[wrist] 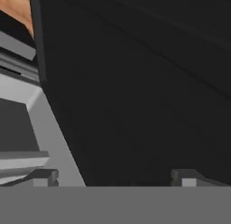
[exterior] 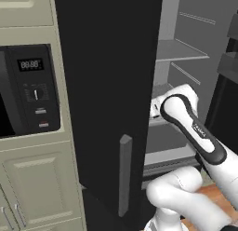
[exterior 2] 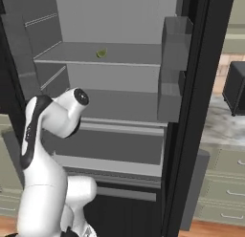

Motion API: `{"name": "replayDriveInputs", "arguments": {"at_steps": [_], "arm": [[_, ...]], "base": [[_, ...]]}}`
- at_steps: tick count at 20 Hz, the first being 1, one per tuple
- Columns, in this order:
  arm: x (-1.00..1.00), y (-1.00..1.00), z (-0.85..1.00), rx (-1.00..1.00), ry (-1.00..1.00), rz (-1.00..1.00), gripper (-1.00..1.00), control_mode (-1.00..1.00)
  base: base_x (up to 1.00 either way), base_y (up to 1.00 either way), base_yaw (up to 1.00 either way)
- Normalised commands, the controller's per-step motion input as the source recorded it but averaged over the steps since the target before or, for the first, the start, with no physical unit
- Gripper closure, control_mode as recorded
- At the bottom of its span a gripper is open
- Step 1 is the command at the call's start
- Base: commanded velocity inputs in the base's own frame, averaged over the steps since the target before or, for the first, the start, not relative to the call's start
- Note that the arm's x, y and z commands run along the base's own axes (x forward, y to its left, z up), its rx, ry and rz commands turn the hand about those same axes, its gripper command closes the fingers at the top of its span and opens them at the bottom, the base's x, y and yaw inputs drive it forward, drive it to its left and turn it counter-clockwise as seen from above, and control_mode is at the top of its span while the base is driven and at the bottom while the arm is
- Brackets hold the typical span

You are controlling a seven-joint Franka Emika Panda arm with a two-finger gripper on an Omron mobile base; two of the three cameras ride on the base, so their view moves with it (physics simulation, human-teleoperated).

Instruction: There is a bowl on the dining counter. Grab a lemon wedge from the fridge and place it in the bowl. Then get the liquor bottle and glass cup from the cabinet and place them next to the bowl.

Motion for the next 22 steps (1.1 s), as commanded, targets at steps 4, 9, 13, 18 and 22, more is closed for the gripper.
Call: {"name": "replayDriveInputs", "arguments": {"at_steps": [4, 9, 13, 18, 22], "arm": [[-0.99, 1.0, 0.02, -0.24, -0.09, 0.05, -1.0, -1.0], [-0.61, 0.98, 0.0, -0.23, -0.11, 0.0, -1.0, -1.0], [-0.1, 0.56, 0.0, -0.14, -0.02, 0.0, -1.0, -1.0], [0.0, -0.53, 0.26, 0.04, -0.01, -0.11, -1.0, -1.0], [0.18, -0.9, 0.56, 0.07, -0.02, -0.19, -1.0, -1.0]], "base": [[0.0, 0.0, 0.0], [0.0, 0.0, 0.0], [0.0, 0.0, 0.0], [0.0, 0.0, 0.0], [0.0, 0.0, 0.0]]}}
